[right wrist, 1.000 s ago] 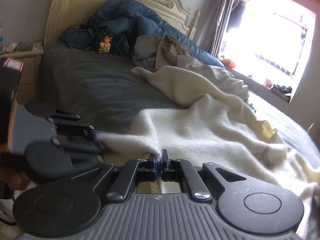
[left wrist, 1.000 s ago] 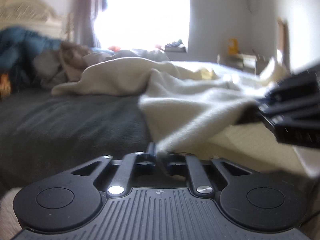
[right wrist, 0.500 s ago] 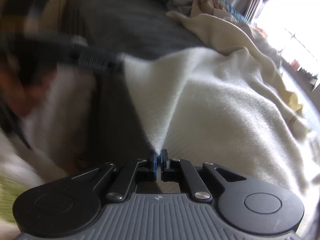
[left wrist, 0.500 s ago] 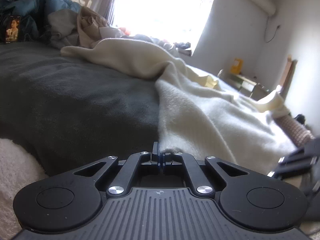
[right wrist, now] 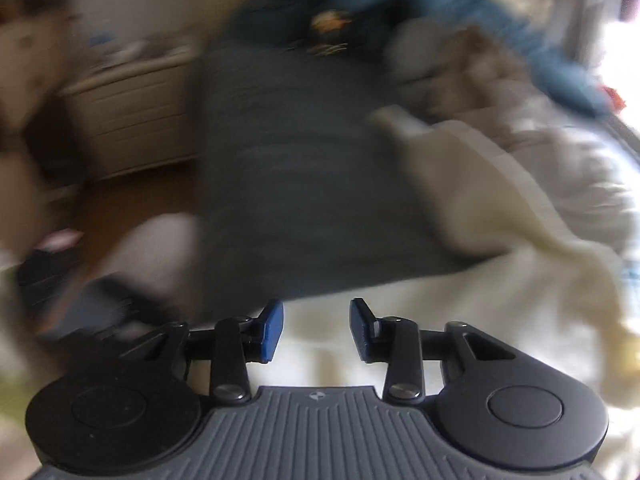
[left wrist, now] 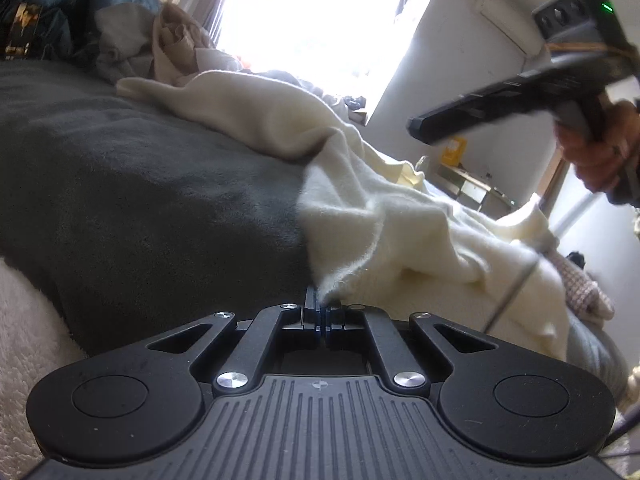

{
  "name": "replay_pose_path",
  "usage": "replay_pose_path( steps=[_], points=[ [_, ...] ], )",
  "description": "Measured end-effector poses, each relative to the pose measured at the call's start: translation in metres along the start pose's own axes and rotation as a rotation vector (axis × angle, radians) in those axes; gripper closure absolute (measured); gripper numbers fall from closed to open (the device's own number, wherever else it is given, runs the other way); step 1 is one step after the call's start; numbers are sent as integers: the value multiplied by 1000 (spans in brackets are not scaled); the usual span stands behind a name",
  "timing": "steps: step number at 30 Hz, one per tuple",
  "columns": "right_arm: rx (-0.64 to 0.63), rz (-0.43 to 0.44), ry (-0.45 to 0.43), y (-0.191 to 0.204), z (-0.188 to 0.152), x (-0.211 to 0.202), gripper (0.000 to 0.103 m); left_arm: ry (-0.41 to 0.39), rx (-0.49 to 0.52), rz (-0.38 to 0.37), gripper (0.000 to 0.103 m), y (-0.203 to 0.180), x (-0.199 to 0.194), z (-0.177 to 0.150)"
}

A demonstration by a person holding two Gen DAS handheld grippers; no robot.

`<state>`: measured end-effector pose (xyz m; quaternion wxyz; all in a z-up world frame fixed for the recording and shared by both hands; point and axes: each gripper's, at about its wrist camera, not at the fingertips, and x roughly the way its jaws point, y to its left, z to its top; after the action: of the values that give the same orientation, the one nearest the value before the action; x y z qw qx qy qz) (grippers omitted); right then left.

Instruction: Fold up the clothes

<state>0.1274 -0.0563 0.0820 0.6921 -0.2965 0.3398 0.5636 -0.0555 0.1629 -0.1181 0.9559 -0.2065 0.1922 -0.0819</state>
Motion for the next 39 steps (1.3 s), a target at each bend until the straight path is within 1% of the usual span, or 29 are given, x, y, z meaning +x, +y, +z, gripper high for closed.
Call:
replay_pose_path(
  steps=[2,4,5,6,8,9,11,12,14,15,18,20,23,25,27,29,30,31,32,33,35,37,39],
  points=[
    [-23,67,62,10,-9,1,64,2,-10,-13,102,4,4,-1],
    [-54,71,98,21,-16,0,64,19,-34,-34,102,10,8,-3],
    [-70,58,108,26,-17,-1,64,24,-42,-45,102,13,10,-4],
    [-76,18,93,26,-13,-3,64,30,-51,-56,102,16,12,-5],
    [-48,-50,26,14,4,-6,64,29,-50,-72,101,18,13,-6],
    [-35,-84,-7,8,13,-8,61,26,-44,-75,101,18,12,-6],
    [-11,-184,-83,-12,37,0,55,20,-31,-76,101,17,11,-8],
    [-5,-239,-115,-22,50,8,49,18,-29,-77,101,16,11,-8],
    [-20,-326,-138,-35,76,40,48,13,-26,-78,101,16,10,-9],
    [-30,-345,-135,-40,87,58,48,12,-26,-81,101,16,10,-9],
    [-84,-382,-117,-54,126,118,47,8,-27,-90,101,17,10,-9],
    [-109,-383,-92,-70,146,160,45,6,-31,-99,101,19,10,-9],
    [-152,-390,-52,-82,166,215,42,5,-40,-112,101,21,11,-10],
    [-173,-423,-37,-88,179,247,42,4,-41,-116,101,22,11,-10],
    [-132,-456,-37,-104,188,278,42,3,-39,-117,101,21,11,-10],
    [-54,-479,-16,-127,196,302,52,1,-33,-116,101,19,10,-10],
    [-12,-489,-14,-137,198,308,60,-1,-28,-114,101,18,10,-11],
    [34,-490,-34,-145,197,304,79,-2,-23,-112,101,17,9,-11],
    [79,-491,-53,-154,197,300,87,-4,-19,-110,101,16,9,-11],
    [116,-496,-83,-160,197,291,87,-6,-15,-107,101,15,9,-11],
    [161,-523,-183,-168,195,253,87,-11,-7,-101,101,14,9,-11],
    [224,-557,-282,-180,191,199,87,-14,-3,-95,101,12,9,-11],
    [299,-598,-393,-197,179,129,87,-20,2,-89,101,10,7,-10]
  ],
)
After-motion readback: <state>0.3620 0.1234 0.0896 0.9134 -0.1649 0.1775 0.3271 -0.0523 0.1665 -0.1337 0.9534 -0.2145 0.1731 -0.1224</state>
